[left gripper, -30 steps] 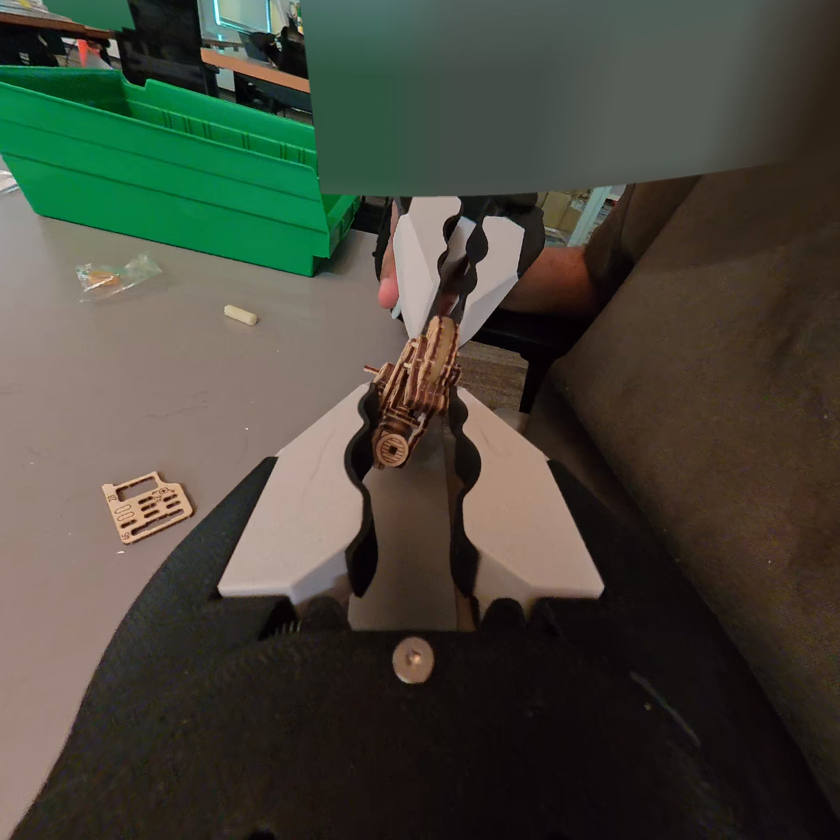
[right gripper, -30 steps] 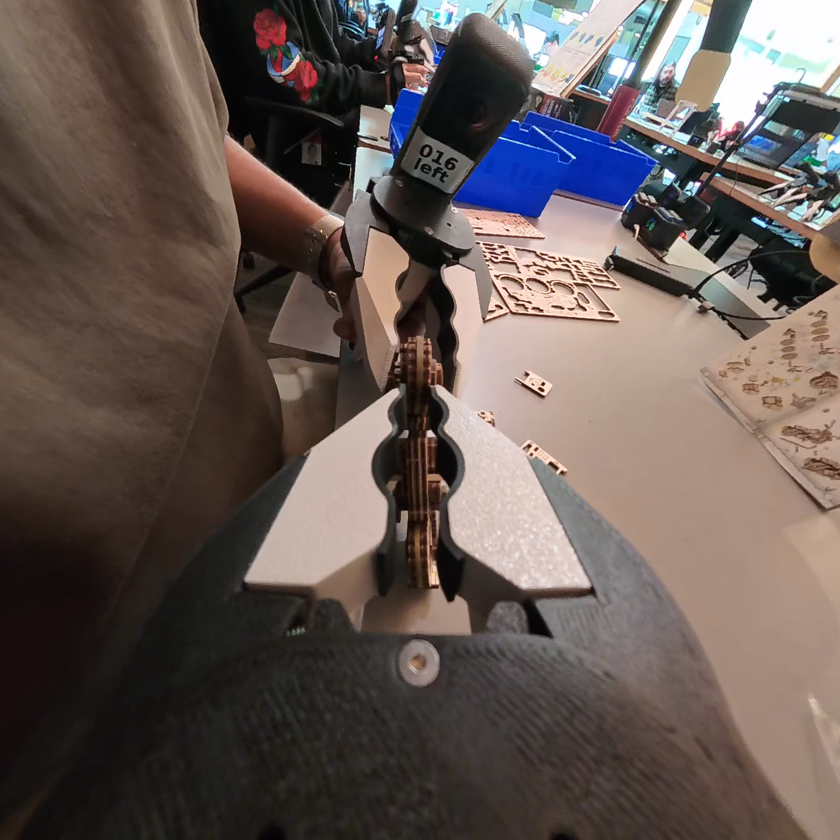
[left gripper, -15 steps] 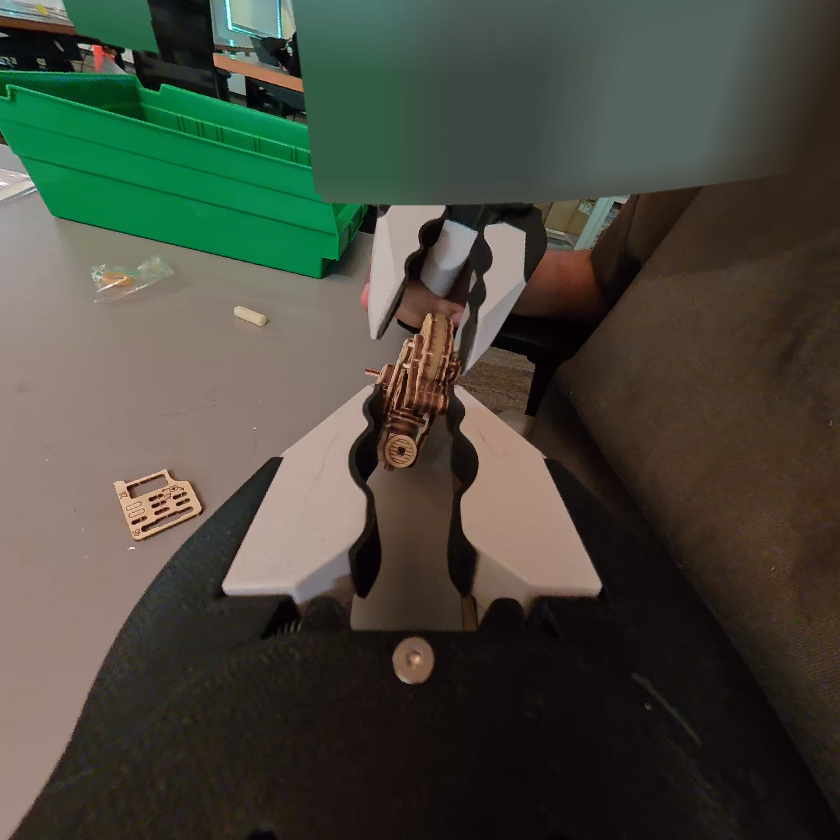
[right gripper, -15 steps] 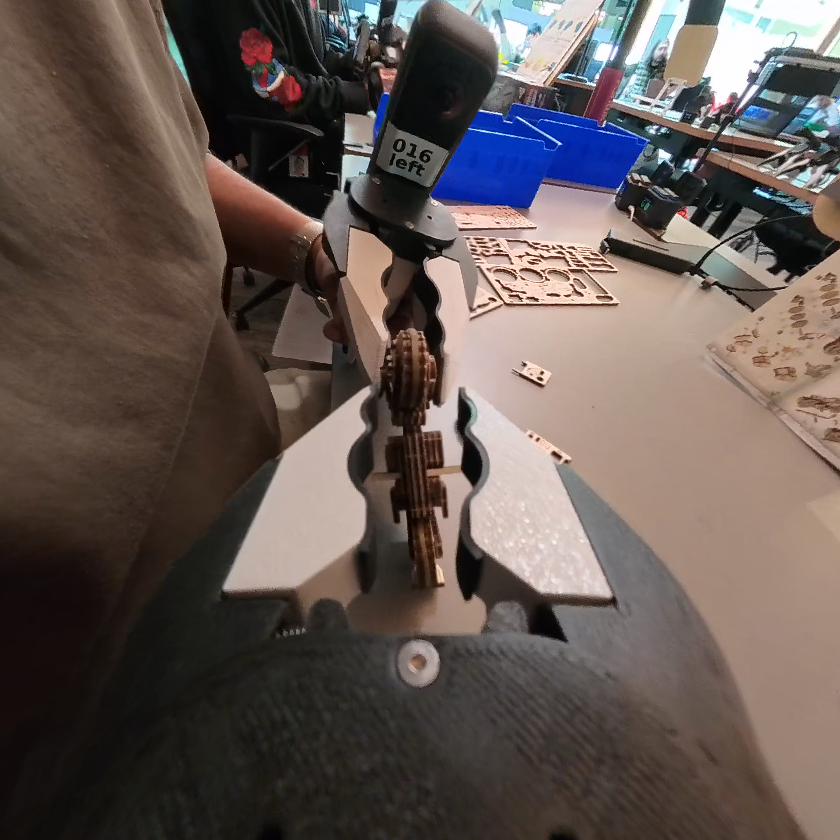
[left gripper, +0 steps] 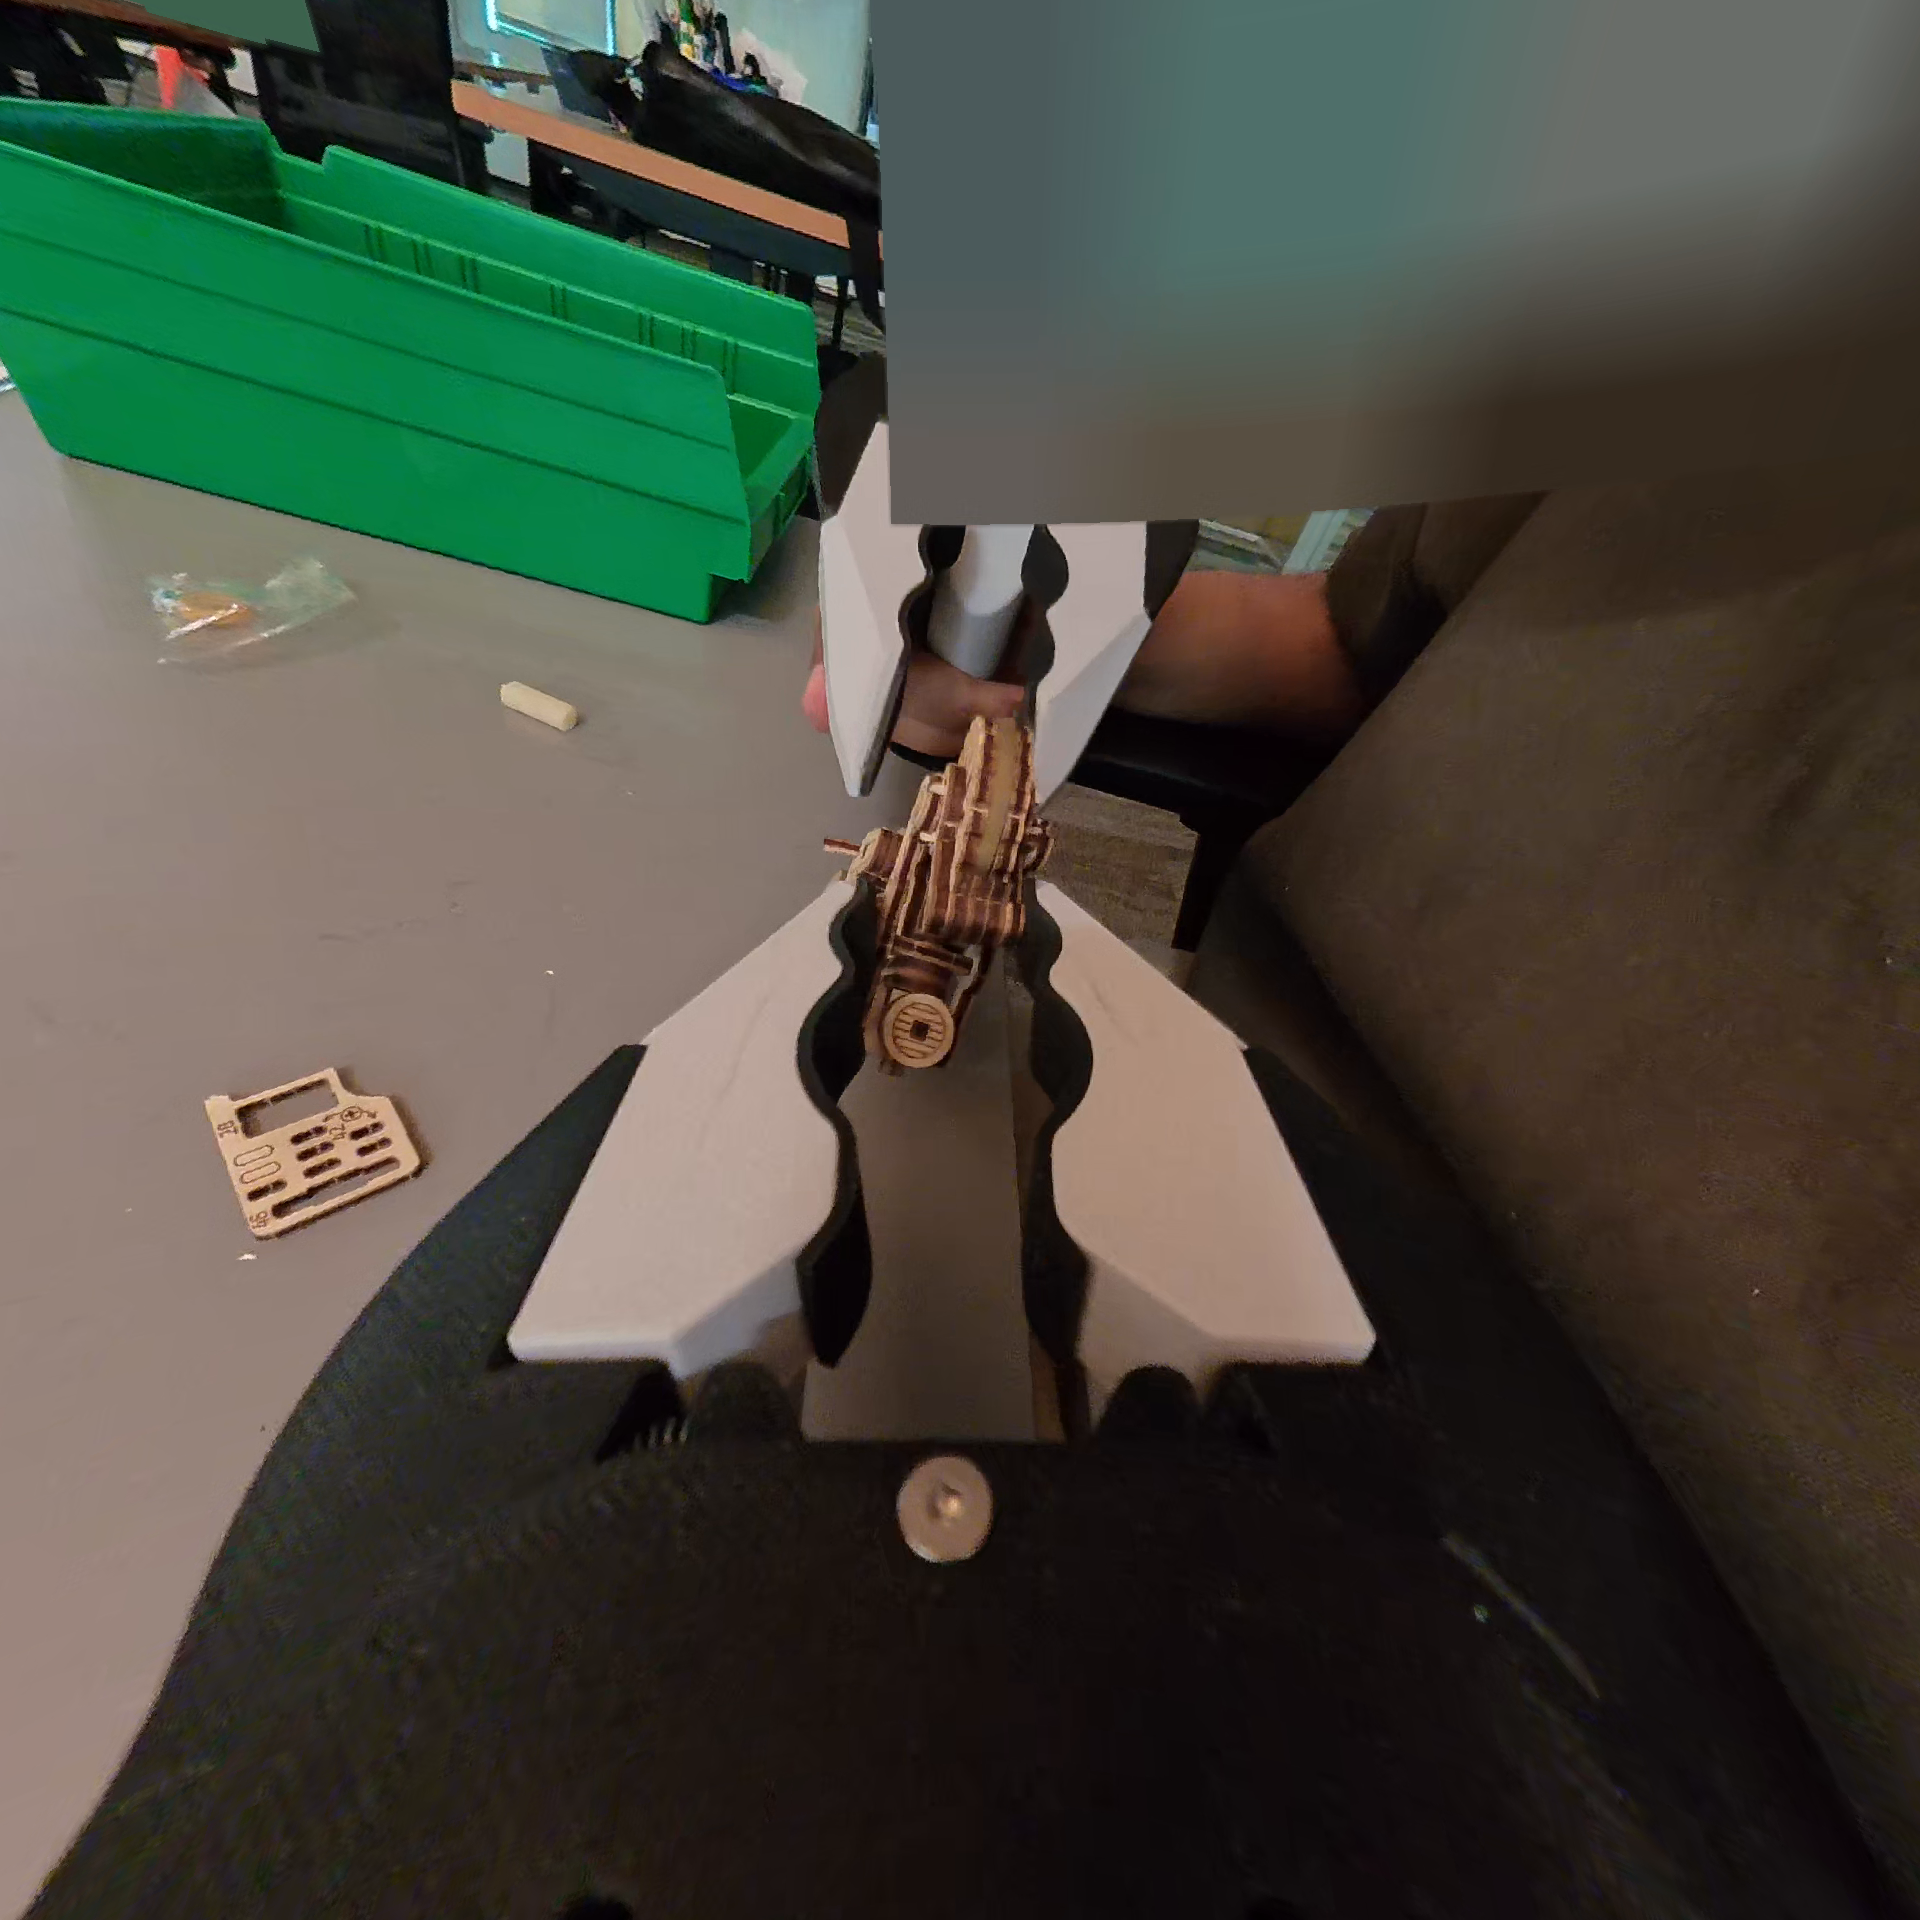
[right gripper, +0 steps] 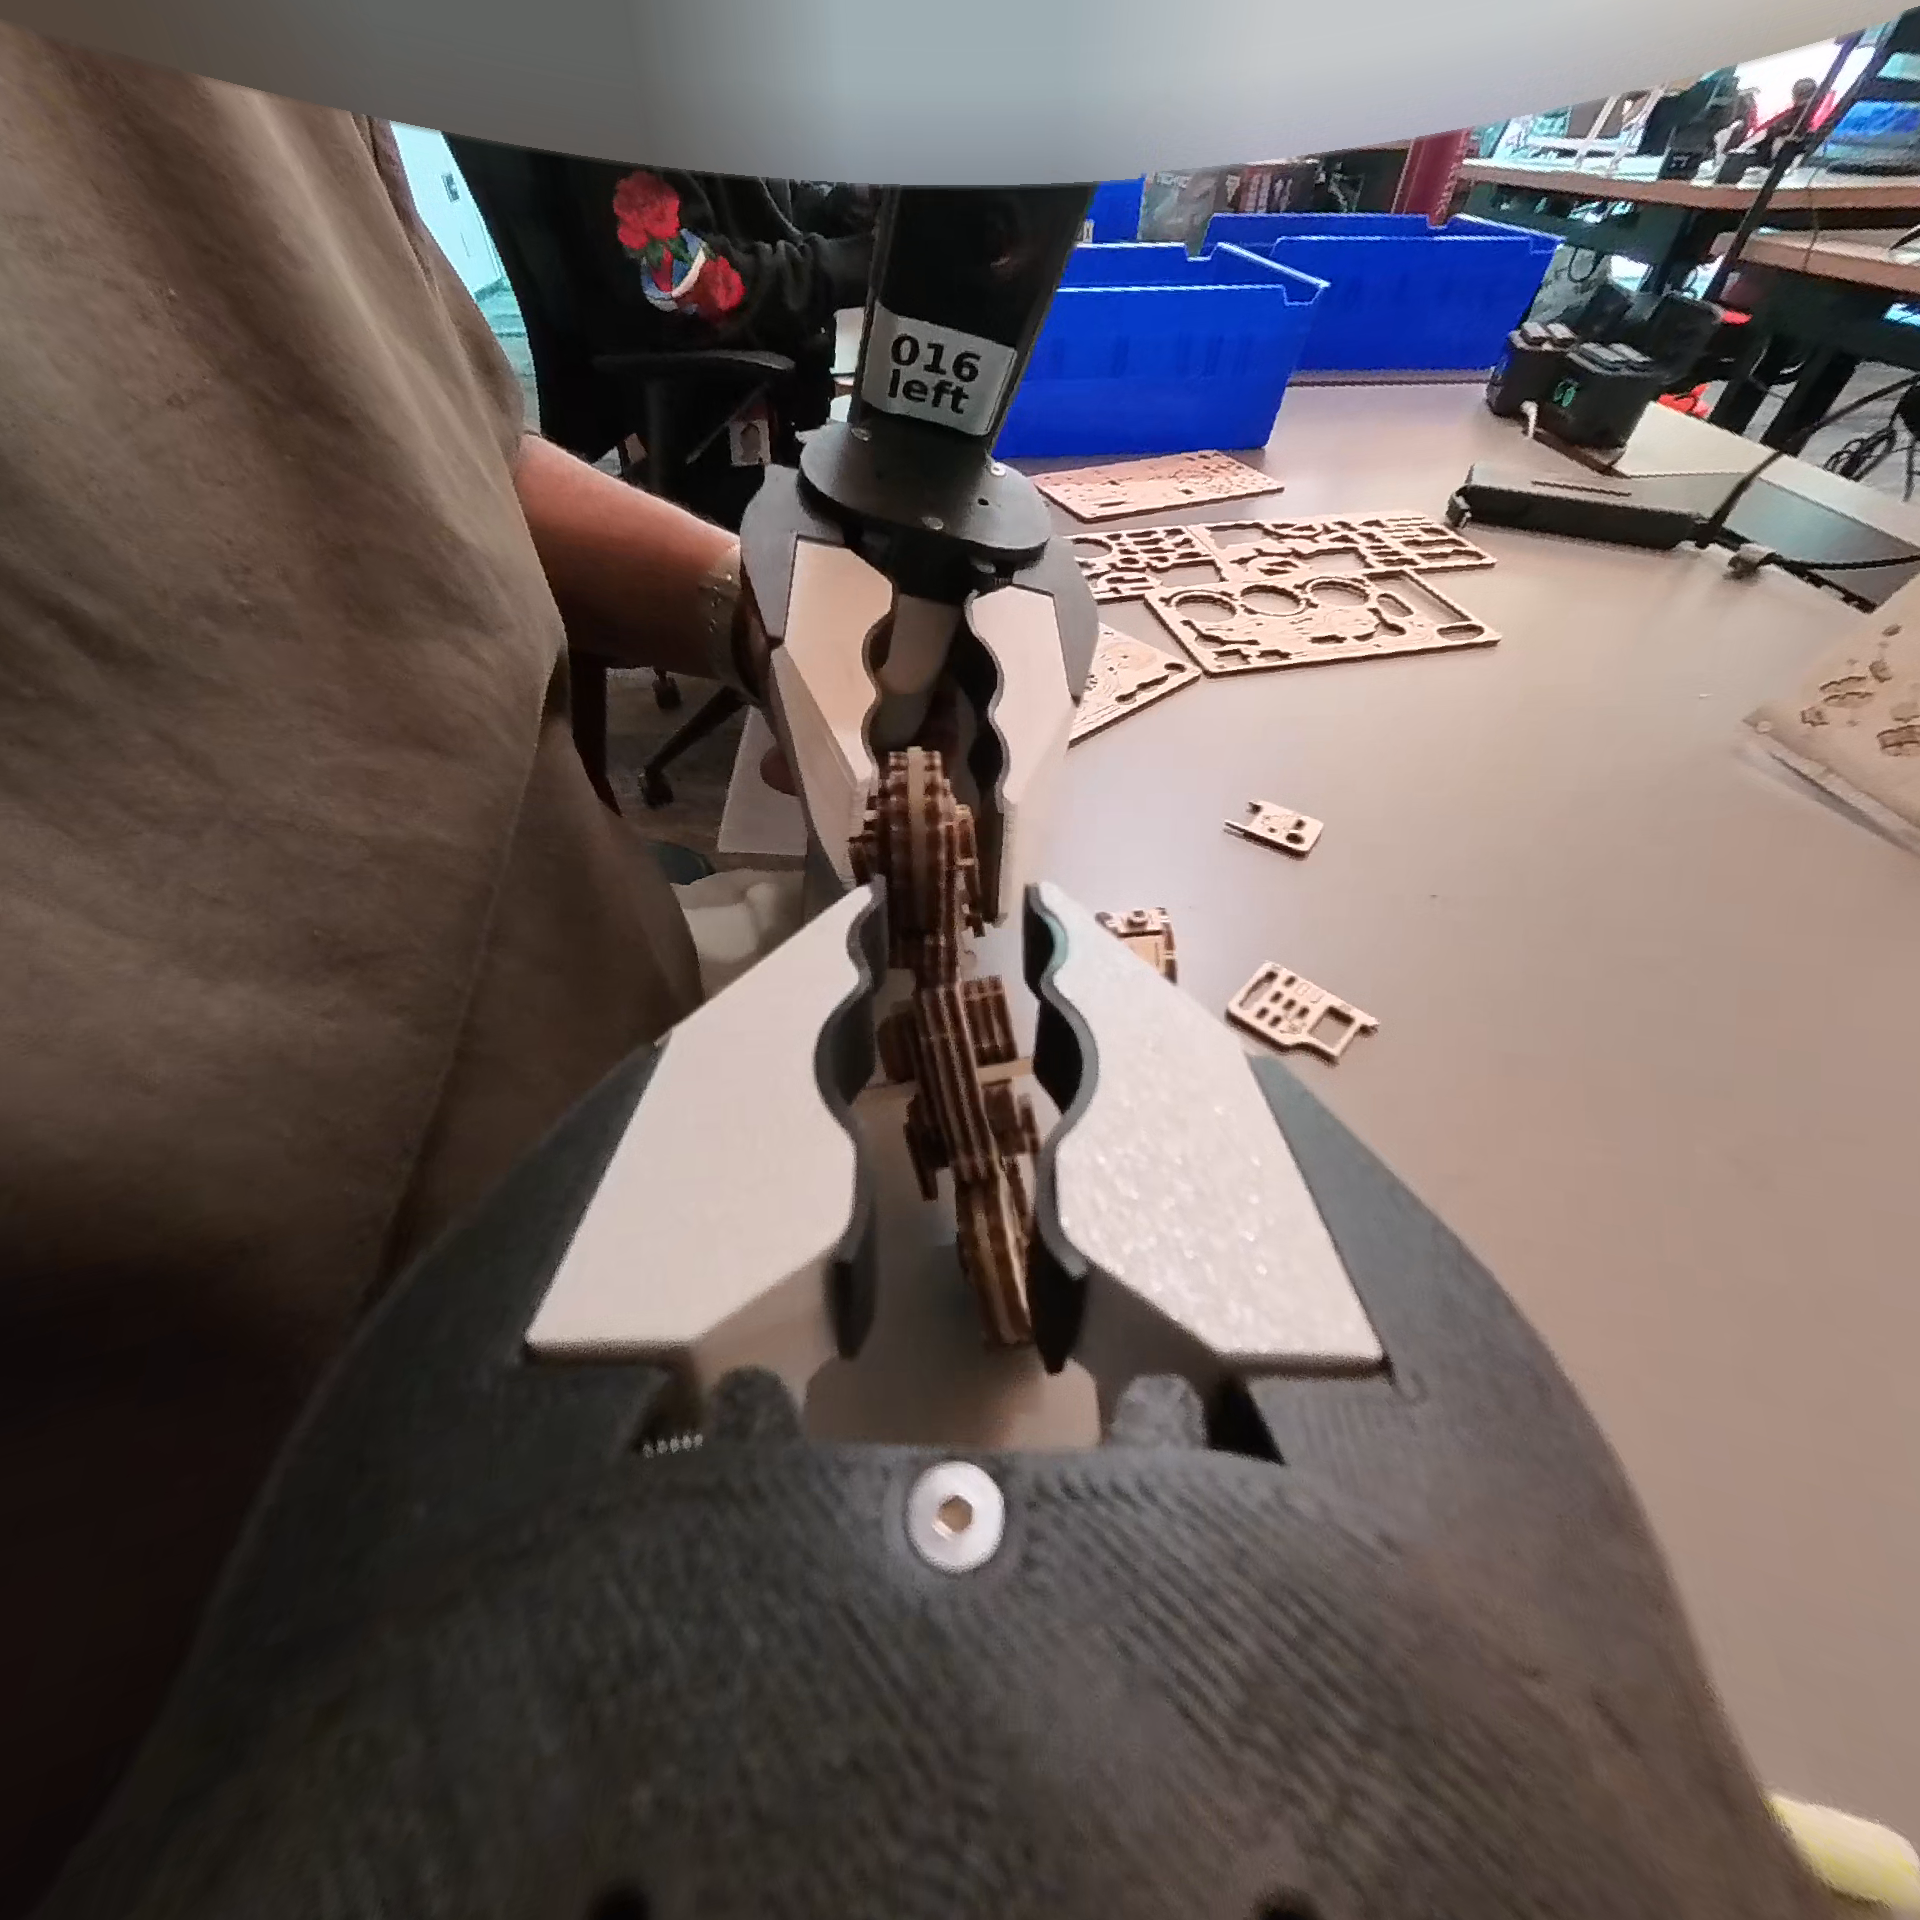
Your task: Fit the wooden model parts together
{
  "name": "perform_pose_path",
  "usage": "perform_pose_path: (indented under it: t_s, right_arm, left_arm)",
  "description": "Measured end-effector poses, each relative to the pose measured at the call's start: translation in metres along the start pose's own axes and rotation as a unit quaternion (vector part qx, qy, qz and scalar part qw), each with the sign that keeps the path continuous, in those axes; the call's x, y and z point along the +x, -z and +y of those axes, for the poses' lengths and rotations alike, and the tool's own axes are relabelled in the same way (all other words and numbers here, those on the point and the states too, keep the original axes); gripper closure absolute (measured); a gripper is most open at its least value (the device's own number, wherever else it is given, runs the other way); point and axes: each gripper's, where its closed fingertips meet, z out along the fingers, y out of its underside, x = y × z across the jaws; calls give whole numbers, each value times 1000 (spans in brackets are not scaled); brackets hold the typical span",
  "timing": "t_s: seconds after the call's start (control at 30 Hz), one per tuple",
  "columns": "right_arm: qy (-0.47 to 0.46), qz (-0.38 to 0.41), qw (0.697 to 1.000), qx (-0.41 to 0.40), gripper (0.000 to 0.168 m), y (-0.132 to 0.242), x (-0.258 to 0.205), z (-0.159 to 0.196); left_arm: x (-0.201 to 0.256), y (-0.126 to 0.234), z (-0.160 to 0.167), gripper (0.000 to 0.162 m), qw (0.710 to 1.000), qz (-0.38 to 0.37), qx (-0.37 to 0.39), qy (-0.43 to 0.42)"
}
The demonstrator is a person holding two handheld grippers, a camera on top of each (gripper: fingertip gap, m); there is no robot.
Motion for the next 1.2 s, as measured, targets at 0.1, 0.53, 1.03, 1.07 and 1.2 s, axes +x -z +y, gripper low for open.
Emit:
perform_pose_path:
  t_s: [0.1, 0.53, 1.03, 1.07, 1.2]
  right_arm:
    - [14, 3, 1000, -2, 146, -1, -2, -1]
    - [25, -5, 1000, -3, 158, -2, -7, -1]
    - [15, 28, 998, -45, 126, -17, 4, 14]
    - [18, 26, 999, -44, 128, -17, 3, 14]
    - [2, 9, 1000, -7, 128, -12, -2, 0]
  left_arm:
    - [0, 0, 0, 138, 1000, 0, 0, 1]
    - [-1, 1, 0, 138, 1000, -2, 0, 3]
    - [-9, -1, 1, 139, 998, -6, 3, 55]
    - [-9, -1, 2, 139, 998, -6, 1, 58]
    - [-7, -1, 3, 140, 998, 0, -4, 57]
